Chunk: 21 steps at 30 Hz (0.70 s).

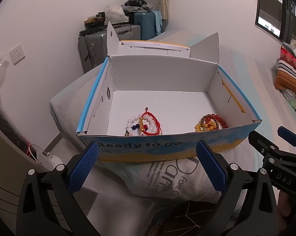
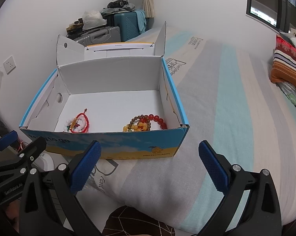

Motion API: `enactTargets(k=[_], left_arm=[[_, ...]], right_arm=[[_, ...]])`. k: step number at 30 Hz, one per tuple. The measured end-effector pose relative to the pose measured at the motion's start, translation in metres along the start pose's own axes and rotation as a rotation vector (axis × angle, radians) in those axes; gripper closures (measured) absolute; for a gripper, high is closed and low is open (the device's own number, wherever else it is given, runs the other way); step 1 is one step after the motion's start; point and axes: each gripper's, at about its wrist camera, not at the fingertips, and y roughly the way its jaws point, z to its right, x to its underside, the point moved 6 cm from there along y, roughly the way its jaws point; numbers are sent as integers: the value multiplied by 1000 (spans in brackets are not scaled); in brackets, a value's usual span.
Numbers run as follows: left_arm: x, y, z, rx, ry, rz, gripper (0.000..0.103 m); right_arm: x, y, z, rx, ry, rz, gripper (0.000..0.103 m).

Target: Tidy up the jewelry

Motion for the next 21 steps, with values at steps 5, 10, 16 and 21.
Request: enactTargets(k=[5, 10, 16, 21], left_arm=[[0, 3, 2, -11, 16, -9, 6], [-1, 4, 0, -9, -1, -16, 6], [-1, 6, -2, -8, -16, -18, 6], [0, 6, 0, -24, -5, -15, 6]], right_arm=[[0, 1, -1, 0, 1, 0, 8], [0, 1, -2, 0, 0, -2, 8], [1, 1, -3, -2, 3, -3, 8], [2, 2, -3, -4, 1, -4, 8]])
